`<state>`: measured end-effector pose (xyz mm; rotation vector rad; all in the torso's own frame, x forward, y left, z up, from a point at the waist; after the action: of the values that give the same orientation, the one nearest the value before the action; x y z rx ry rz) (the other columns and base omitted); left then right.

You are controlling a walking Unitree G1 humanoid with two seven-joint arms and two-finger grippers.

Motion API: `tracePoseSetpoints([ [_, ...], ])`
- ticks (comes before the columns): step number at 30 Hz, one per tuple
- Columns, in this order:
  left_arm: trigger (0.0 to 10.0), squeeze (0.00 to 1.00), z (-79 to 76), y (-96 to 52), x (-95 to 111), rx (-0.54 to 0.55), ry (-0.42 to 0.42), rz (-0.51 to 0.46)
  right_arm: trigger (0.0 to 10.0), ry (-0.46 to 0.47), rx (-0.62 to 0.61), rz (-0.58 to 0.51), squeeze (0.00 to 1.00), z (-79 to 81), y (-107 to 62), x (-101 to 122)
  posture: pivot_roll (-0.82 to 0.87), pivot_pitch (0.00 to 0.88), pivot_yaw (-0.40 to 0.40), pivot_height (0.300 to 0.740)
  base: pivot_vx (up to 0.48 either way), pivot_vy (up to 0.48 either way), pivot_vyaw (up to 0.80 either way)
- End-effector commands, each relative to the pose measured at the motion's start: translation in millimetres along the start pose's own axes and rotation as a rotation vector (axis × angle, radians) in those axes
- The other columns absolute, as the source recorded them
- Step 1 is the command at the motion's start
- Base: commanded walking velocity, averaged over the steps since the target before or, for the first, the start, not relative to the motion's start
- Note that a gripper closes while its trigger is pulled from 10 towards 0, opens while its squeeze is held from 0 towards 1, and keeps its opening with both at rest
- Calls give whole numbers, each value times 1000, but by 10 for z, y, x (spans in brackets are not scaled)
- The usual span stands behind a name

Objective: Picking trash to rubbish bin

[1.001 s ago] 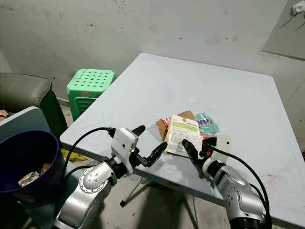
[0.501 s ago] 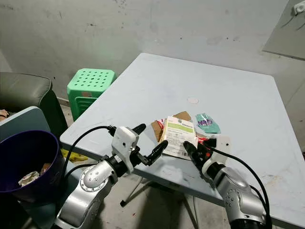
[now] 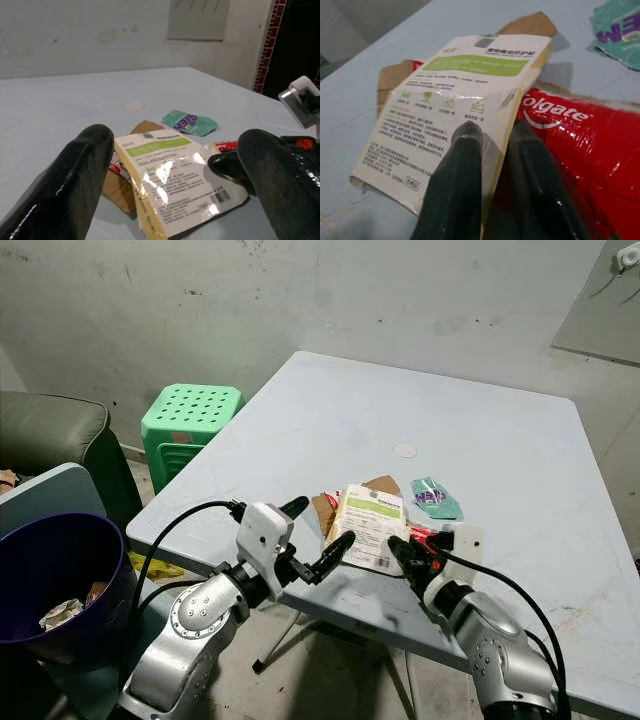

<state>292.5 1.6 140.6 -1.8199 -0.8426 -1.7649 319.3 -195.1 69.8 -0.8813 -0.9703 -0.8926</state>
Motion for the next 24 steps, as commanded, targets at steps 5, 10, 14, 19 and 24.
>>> tracePoseSetpoints([
  [5, 10000, 0, 8, 15, 1, 5, 2, -5, 0, -46, 51, -71, 0, 88, -10, 119, -74, 18, -54, 740, 0, 0, 0],
  [10, 10000, 0, 14, 26, 4, 5, 5, -7, 0, -36, 68, -104, 0, 95, -21, 168, -73, 15, -54, 740, 0, 0, 0],
  [14, 10000, 0, 24, 33, 8, 7, 8, -8, 0, -59, 86, -142, 0, 110, -32, 232, -73, 13, -53, 740, 0, 0, 0],
  [19, 10000, 0, 47, 54, 22, 13, 15, -13, 0, -62, 80, -197, 0, 100, -29, 343, -72, 6, -53, 740, 0, 0, 0],
  [24, 10000, 0, 132, 85, 82, 32, 28, -34, 0, -67, 53, -300, 0, 58, -16, 555, -68, 0, -54, 740, 0, 0, 0],
])
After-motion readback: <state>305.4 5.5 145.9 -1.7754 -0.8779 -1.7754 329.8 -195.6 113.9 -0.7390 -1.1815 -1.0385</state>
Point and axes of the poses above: a point about 5 cm out from each wrist's last joint towards the gripper, its own y axis pointing out of the wrist towards the gripper, its own x axis along the axis of the wrist's last joint, z = x × y, the point moved 4 cm from there along y, pointing out of the wrist towards the gripper, and after that the axes turned 5 degrees about -y, right-handed, at the moved point
